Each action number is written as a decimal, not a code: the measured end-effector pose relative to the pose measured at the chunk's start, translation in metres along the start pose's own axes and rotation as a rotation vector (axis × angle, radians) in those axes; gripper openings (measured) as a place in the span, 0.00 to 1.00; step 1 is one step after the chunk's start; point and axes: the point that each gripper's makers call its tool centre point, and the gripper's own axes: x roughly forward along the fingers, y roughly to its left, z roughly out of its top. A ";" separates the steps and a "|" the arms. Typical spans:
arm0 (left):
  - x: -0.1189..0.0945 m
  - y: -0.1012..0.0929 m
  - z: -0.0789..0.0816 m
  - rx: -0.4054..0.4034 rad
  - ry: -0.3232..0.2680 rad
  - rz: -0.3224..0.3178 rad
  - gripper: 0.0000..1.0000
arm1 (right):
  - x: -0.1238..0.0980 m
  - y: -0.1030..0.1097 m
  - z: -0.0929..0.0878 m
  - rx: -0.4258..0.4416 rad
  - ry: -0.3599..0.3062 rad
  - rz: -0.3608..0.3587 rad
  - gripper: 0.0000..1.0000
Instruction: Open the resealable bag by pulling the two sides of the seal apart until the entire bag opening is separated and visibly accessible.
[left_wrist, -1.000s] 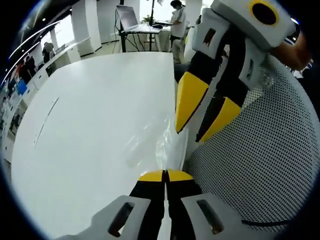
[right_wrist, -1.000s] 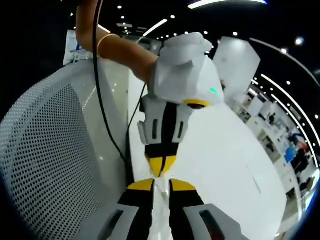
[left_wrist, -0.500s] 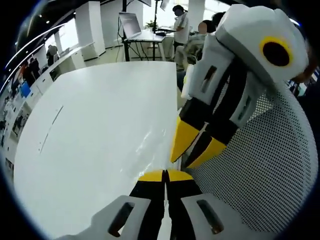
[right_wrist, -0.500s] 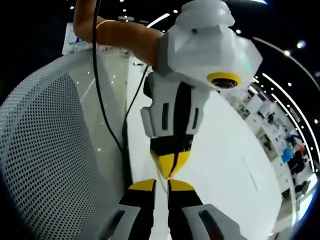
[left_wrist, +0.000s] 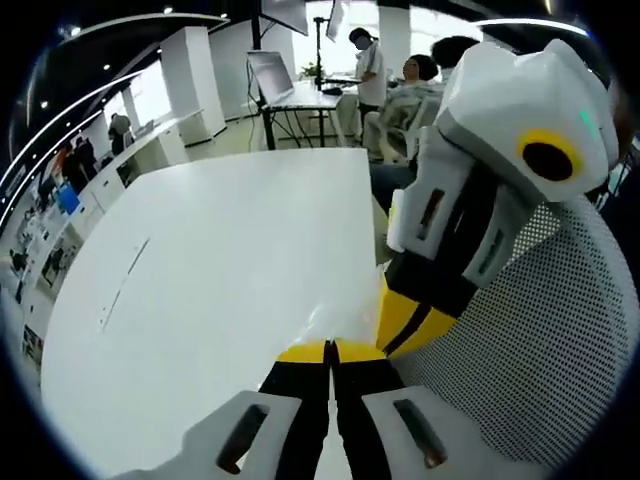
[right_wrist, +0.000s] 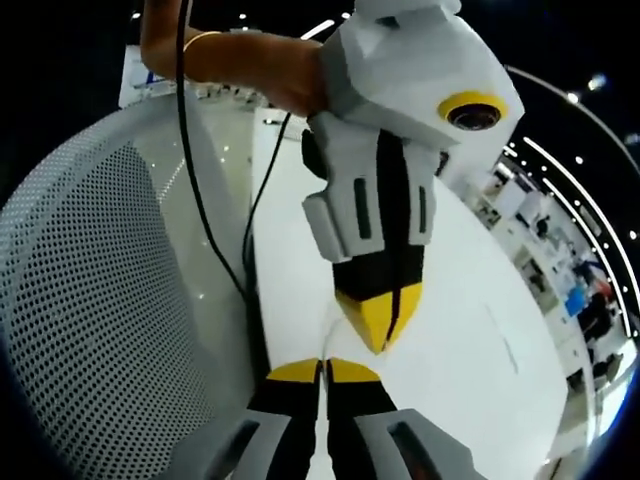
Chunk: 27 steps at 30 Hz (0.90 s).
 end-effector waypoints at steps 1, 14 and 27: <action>-0.001 0.002 0.002 0.004 -0.008 0.004 0.00 | 0.001 0.002 0.000 0.001 0.004 0.010 0.00; -0.009 0.023 0.022 0.085 -0.058 0.132 0.00 | 0.002 0.008 0.000 -0.002 0.007 0.037 0.00; -0.026 0.033 0.051 0.235 -0.157 0.292 0.00 | -0.009 -0.021 0.009 0.003 -0.046 -0.104 0.00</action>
